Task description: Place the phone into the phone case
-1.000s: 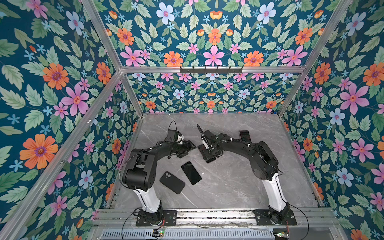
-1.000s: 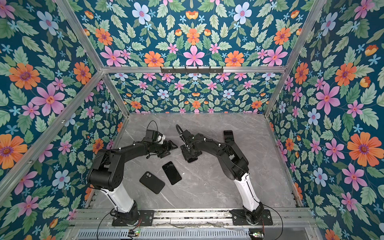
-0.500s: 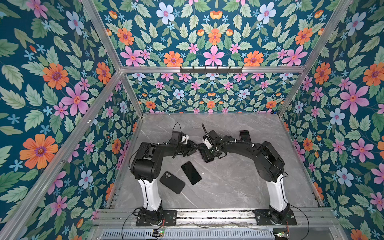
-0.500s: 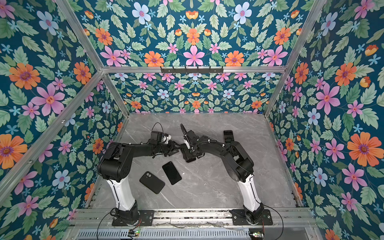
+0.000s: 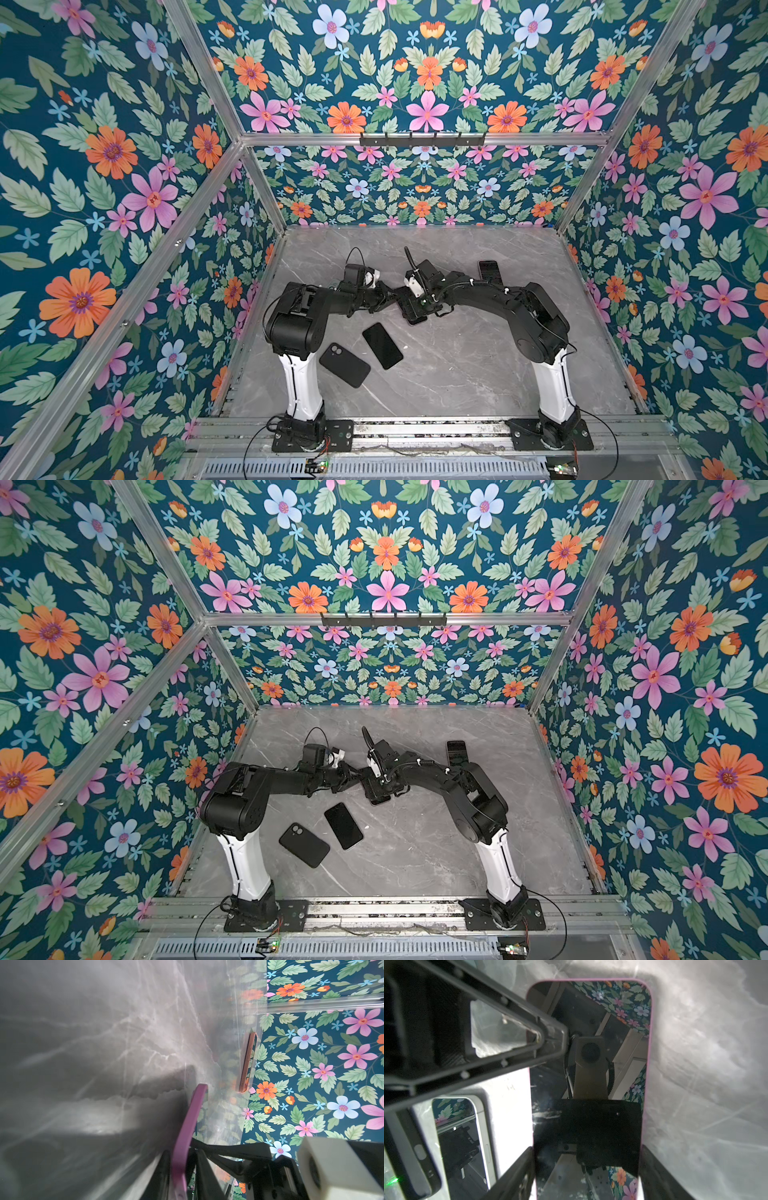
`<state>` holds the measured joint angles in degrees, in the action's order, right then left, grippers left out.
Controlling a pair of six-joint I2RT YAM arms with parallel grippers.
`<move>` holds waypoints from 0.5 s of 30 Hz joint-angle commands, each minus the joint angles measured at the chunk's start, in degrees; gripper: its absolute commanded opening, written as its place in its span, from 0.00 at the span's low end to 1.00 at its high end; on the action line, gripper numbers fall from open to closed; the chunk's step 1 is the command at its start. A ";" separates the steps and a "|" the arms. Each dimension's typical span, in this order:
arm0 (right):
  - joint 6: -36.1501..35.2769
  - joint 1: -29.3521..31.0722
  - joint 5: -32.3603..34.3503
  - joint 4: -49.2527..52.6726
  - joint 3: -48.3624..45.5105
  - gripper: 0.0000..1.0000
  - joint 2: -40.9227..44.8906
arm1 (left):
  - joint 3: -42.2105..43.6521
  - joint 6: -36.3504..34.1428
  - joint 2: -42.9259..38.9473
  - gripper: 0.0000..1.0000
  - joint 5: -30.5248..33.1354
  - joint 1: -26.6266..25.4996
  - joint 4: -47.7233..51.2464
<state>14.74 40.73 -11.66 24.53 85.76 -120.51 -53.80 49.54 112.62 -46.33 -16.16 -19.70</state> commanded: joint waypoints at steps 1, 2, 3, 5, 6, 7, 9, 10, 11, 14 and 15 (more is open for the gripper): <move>0.82 0.13 -2.38 4.19 -1.06 0.64 -0.45 | 0.64 0.16 -0.46 0.20 -0.59 0.08 -1.57; 0.66 0.07 -2.40 4.03 -1.19 0.65 -0.34 | 0.92 0.41 -0.55 0.19 -0.63 0.08 -2.05; 0.43 0.08 -2.32 4.23 -1.22 0.66 -0.25 | 1.19 0.52 -0.58 0.18 -0.77 0.08 -2.65; -0.09 0.13 -1.68 4.91 -0.88 0.69 -0.02 | 1.58 0.91 -0.34 0.15 -0.85 0.08 -3.50; -0.24 0.14 -1.29 5.25 -0.77 0.71 0.24 | 1.83 1.34 -0.13 0.13 -1.05 0.08 -4.26; -0.41 0.07 -0.94 5.35 -0.84 0.74 0.64 | 2.14 1.97 0.05 0.12 -1.39 0.08 -5.35; -0.50 0.14 -0.15 4.88 -1.39 0.80 1.52 | 2.60 2.90 0.15 0.11 -1.90 0.10 -6.86; -0.56 0.09 0.41 4.73 -1.66 0.83 1.85 | 2.79 3.23 -0.02 0.11 -2.05 0.12 -7.37; -0.53 0.13 0.72 4.82 -1.67 0.85 2.00 | 2.99 3.44 -0.18 0.11 -2.02 0.10 -7.68; 0.17 0.10 0.23 3.92 -1.39 0.89 2.57 | 3.24 3.49 -0.47 0.10 -2.06 0.08 -7.98; 0.58 0.07 -0.10 3.69 -1.38 0.90 2.82 | 3.50 3.55 -0.63 0.10 -2.03 0.08 -8.22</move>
<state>14.76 40.86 -11.81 26.83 84.44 -118.43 -50.63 53.84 112.40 -49.39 -16.19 -26.39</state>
